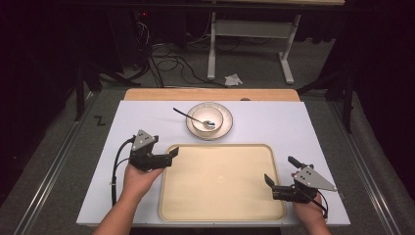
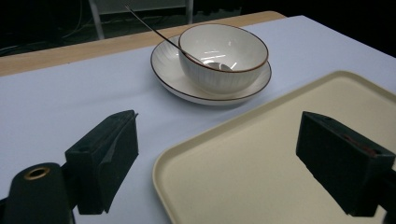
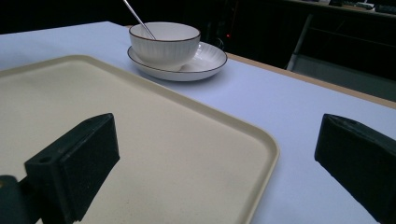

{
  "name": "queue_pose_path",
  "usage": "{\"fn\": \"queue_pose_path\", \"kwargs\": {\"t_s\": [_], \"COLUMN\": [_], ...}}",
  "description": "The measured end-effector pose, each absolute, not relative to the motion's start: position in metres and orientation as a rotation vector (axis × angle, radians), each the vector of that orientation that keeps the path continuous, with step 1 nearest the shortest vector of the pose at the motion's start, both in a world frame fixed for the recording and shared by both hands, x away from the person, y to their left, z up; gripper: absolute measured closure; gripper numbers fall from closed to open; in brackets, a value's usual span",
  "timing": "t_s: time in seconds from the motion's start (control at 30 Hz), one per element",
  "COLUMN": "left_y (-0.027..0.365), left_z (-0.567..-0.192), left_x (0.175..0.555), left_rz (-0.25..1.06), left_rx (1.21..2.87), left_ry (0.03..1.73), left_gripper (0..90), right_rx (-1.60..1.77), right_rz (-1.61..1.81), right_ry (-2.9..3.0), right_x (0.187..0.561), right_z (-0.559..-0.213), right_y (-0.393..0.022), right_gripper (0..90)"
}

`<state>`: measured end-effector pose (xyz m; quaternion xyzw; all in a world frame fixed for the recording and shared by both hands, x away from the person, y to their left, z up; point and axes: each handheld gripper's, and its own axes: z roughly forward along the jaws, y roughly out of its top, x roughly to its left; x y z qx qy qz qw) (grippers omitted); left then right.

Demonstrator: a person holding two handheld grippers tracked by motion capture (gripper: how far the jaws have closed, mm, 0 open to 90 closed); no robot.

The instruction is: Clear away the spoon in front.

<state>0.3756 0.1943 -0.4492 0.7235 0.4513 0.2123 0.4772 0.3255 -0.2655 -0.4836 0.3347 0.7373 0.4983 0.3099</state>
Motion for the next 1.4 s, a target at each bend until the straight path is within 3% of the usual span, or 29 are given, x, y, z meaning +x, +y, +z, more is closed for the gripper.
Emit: {"fn": "queue_pose_path", "kwargs": {"t_s": [0.83, 1.4], "left_y": [0.178, 0.182], "left_z": [-0.440, -0.437], "left_x": [0.462, 0.501], "left_rz": [0.493, 0.469], "left_rx": [1.732, 1.717], "left_ry": [1.212, 1.294], "left_gripper": [15.8, 20.4], "right_rx": [0.880, 0.908], "right_rz": [1.339, 1.340], "right_ry": [1.943, 1.940], "right_x": [0.325, 0.326], "right_z": [-0.484, -0.486], "right_y": [-0.265, -0.265], "right_gripper": [0.4, 0.4]}}
